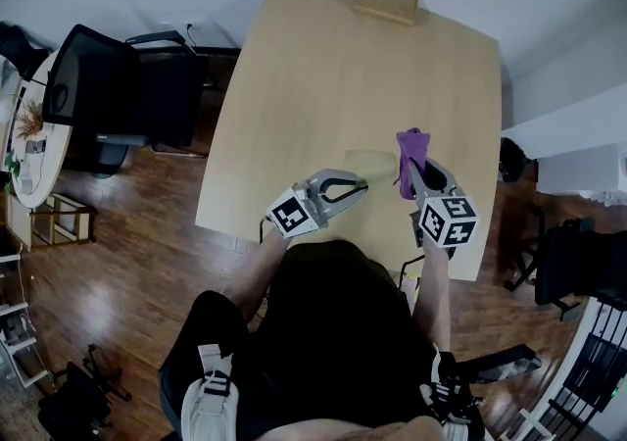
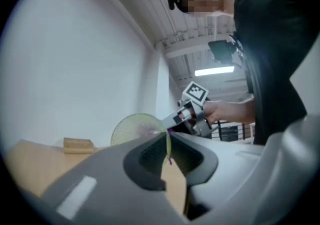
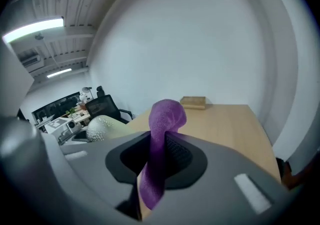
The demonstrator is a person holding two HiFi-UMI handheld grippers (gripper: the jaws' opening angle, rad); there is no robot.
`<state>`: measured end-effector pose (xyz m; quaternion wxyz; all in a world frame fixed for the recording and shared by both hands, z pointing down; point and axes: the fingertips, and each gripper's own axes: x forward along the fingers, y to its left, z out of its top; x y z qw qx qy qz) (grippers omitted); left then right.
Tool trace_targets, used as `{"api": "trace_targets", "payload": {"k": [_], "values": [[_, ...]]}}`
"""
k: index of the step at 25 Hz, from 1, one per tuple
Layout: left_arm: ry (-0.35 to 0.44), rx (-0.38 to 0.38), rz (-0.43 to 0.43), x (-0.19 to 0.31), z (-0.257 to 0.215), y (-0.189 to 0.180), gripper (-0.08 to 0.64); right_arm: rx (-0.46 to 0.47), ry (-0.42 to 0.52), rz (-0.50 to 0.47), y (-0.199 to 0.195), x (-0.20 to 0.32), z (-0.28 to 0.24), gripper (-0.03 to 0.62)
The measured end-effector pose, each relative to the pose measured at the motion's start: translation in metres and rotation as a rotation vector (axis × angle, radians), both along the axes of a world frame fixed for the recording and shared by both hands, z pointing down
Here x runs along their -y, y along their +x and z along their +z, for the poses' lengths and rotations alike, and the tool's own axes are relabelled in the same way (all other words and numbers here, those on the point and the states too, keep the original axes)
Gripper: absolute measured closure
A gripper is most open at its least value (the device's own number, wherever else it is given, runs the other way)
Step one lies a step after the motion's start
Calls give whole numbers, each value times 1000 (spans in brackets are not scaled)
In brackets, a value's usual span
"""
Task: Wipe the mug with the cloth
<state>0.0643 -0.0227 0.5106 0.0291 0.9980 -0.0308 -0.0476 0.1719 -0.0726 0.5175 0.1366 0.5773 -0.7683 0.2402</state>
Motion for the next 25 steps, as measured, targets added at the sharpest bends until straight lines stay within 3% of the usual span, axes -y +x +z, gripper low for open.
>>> {"api": "trace_targets", "payload": {"k": [2,5,8,12,17,25], "values": [[62,29,1,-1,1,2,517,4,59,-37,-15,-1,-27,526],[143,67,2,-1,3,6,517,-11,156,-171,-65,-2,-68,526],[170,79,0,-2,2,8,517,-60,199,-286,-108,-7,-81,526],[185,81,-11,-2,-1,5,517,-107,203,-330,-125,-9,-76,526],[208,74,-16,-6,-9,2,515,-83,172,-293,-109,-4,-60,526],[249,68,2,-13,-13,-1,516,-71,44,-76,-17,-1,-13,526]]}}
